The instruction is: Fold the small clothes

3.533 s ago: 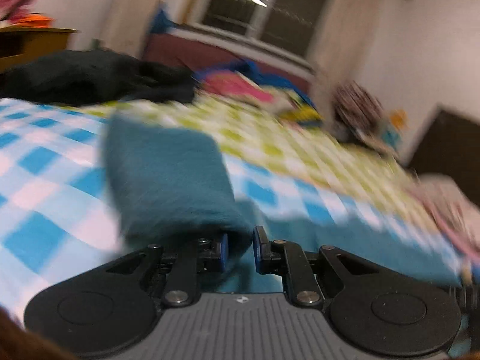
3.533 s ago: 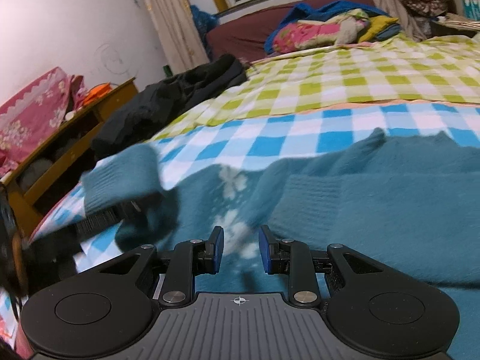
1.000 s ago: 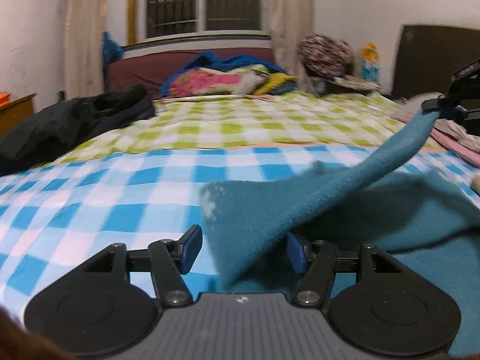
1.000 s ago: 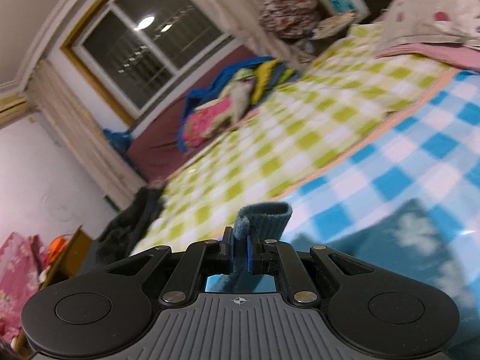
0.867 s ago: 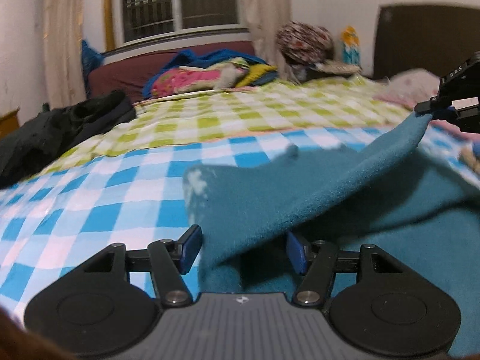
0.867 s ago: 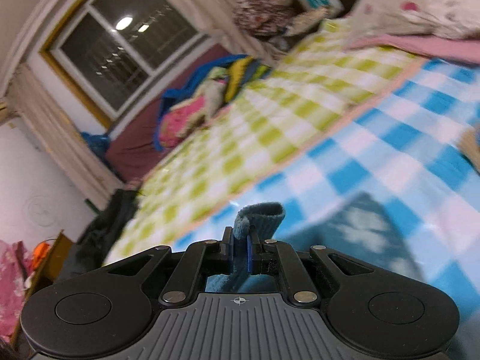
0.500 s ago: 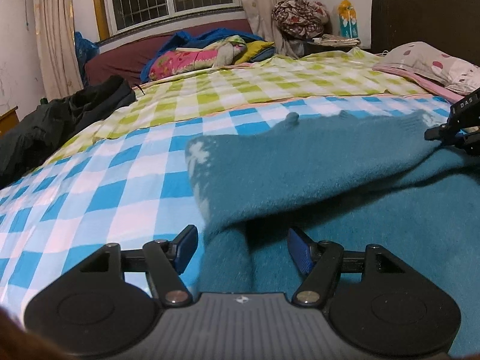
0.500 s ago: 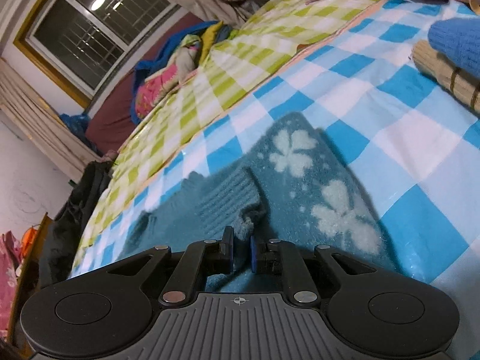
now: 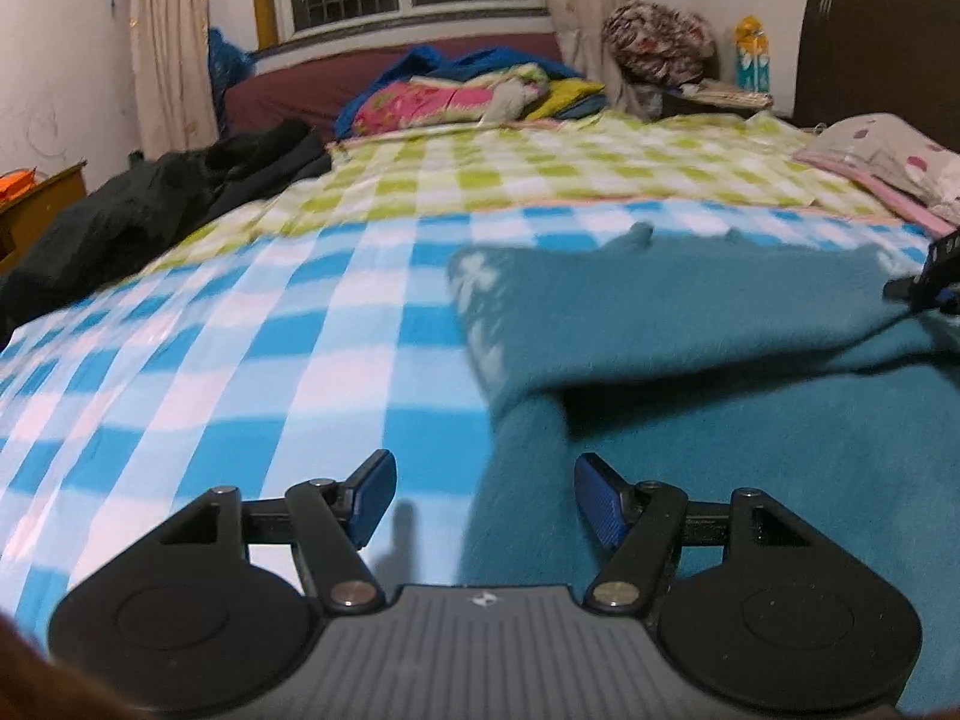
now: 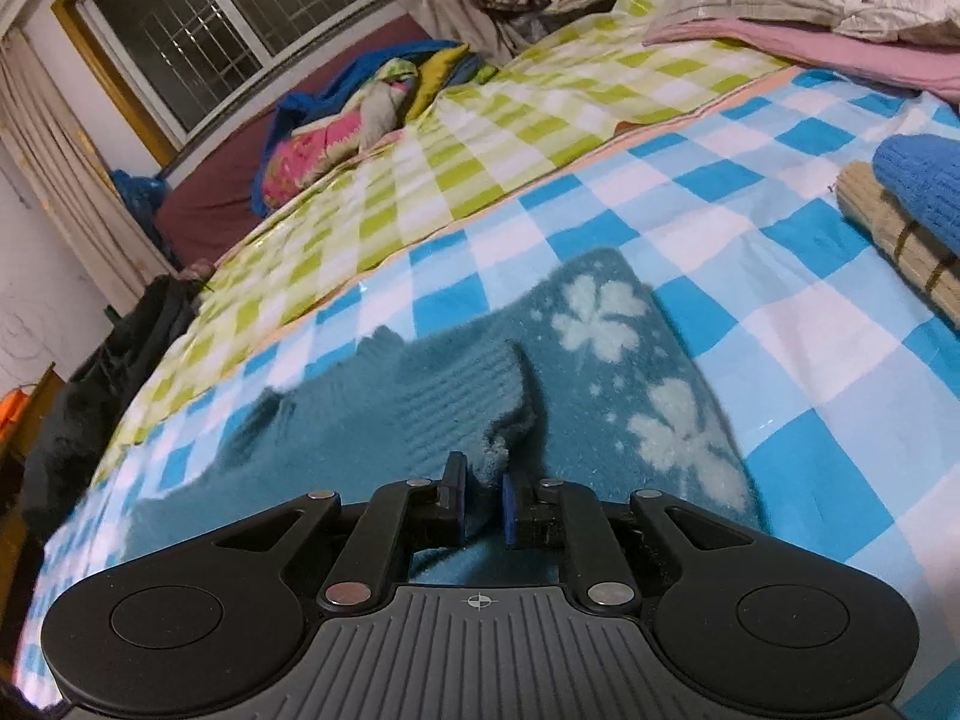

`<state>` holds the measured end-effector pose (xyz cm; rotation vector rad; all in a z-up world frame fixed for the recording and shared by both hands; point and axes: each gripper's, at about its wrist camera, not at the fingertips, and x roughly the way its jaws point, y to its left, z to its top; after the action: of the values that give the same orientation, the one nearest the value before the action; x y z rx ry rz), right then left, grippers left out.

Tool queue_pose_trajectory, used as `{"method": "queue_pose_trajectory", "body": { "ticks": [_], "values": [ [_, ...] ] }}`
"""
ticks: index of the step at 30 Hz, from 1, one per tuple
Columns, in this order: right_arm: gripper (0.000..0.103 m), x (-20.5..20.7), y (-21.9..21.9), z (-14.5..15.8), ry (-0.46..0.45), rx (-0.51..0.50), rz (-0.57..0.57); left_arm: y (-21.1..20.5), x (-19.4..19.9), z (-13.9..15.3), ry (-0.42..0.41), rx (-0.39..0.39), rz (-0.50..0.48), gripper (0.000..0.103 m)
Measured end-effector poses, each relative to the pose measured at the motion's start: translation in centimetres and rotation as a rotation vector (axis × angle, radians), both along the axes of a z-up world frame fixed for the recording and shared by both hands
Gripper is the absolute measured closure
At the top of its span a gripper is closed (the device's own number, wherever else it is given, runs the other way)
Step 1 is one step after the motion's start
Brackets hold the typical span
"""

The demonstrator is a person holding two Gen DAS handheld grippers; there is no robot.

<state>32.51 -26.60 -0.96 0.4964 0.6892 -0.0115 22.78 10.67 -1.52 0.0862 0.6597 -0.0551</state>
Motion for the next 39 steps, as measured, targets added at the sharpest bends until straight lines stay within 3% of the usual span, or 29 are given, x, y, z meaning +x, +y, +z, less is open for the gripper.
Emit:
{"method": "queue_pose_trajectory", "body": {
  "ticks": [8,13,18,28,39],
  "values": [
    [0.079,-4.0,1.3,2.1,-0.067,-0.110,0.061,0.3,-3.3,-0.2,0.034,-0.038,0.003,0.032],
    [0.077,-6.7,1.4,0.3,0.029,-0.164,0.113,0.5,-5.4,-0.5,0.049,-0.049,0.021,0.031],
    [0.077,-10.6,0.4,0.1,0.031,-0.136,0.100,0.9,-7.8,0.0,0.070,-0.069,0.042,0.031],
    [0.073,-19.6,-1.0,0.9,0.005,-0.212,0.074,-0.2,-12.3,-1.2,0.084,-0.064,0.031,0.030],
    [0.070,-25.0,-1.2,0.3,0.026,-0.236,0.057,0.5,-15.3,-0.9,0.069,-0.045,0.070,0.029]
  ]
}}
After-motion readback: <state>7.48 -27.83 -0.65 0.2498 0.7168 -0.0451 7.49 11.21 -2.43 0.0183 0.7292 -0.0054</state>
